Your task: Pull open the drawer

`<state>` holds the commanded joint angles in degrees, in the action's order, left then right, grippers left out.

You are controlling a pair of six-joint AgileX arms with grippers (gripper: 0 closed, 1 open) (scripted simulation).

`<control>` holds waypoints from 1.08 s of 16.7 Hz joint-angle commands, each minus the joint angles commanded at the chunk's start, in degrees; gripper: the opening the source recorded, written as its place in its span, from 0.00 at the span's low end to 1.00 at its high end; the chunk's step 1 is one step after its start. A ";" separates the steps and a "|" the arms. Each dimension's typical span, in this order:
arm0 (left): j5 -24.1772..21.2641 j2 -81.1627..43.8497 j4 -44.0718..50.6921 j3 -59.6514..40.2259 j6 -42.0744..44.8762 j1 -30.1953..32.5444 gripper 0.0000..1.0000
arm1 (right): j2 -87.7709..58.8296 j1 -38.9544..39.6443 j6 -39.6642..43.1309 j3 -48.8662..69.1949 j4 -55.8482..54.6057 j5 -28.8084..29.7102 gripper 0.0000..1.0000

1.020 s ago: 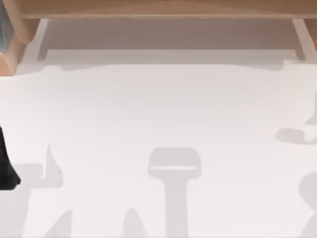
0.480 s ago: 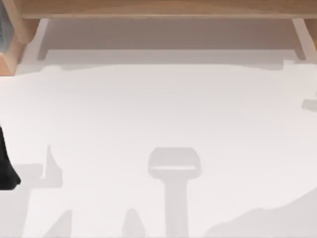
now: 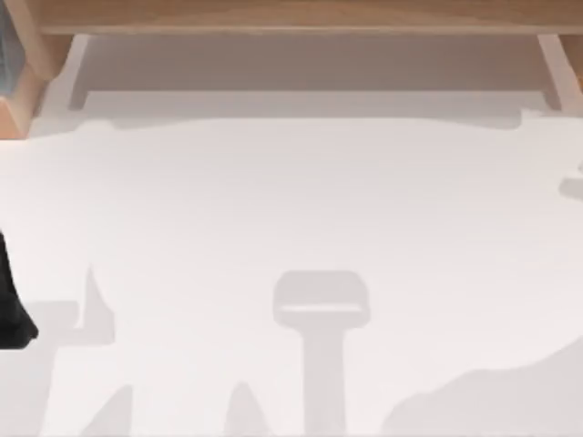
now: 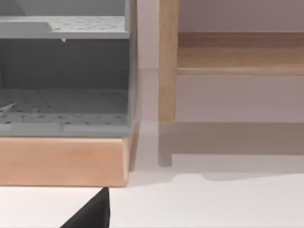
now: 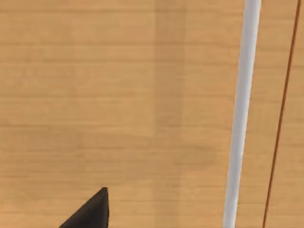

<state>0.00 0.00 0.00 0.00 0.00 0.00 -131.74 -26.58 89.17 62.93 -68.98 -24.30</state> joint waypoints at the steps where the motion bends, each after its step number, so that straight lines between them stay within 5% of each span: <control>1: 0.00 0.00 0.00 0.00 0.00 0.00 1.00 | -0.28 0.20 0.04 0.69 0.31 0.10 1.00; 10: 0.00 0.00 0.00 0.00 0.00 0.00 1.00 | -3.10 1.62 0.11 6.63 3.41 1.47 1.00; 18: 0.00 0.00 0.00 0.00 0.00 0.00 1.00 | -3.10 1.62 0.11 6.63 3.41 1.47 0.40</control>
<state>0.00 0.00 0.00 0.00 0.00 0.00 -134.84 -24.96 89.29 69.57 -65.56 -22.83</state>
